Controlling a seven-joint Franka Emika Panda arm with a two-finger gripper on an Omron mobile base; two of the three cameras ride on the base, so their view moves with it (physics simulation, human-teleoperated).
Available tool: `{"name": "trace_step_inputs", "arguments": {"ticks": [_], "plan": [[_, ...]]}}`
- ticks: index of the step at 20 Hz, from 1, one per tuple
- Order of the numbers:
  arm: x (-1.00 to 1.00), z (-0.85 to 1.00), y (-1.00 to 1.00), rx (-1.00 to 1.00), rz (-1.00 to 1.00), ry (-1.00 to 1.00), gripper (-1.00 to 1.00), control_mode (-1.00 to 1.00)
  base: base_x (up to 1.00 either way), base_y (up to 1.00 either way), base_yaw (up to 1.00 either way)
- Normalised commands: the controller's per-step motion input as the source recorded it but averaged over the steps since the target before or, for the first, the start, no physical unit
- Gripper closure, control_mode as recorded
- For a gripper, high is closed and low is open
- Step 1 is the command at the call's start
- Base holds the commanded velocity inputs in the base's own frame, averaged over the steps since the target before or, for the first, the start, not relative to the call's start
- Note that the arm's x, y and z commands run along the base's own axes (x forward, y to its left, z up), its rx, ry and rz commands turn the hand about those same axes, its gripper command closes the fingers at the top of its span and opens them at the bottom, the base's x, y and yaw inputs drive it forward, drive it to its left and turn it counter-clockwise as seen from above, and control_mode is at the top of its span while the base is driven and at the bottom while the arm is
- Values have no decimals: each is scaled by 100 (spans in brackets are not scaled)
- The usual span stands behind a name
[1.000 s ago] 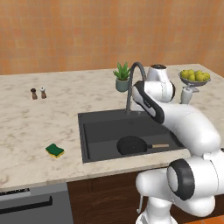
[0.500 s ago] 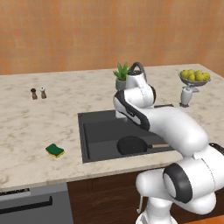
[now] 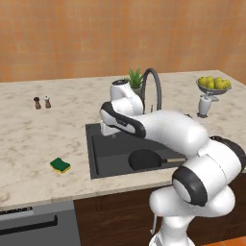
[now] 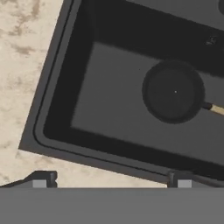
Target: Pick the pan and sponge and place them into the sink. Then turn on the water.
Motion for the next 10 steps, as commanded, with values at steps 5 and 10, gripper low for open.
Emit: {"name": "trace_step_inputs", "arguments": {"ticks": [5, 10], "plan": [[89, -13, 87, 2, 31, 7, -100, -100, 0, 0, 0], [34, -34, 79, 0, 25, 0, -100, -100, 0, 0, 0]]}}
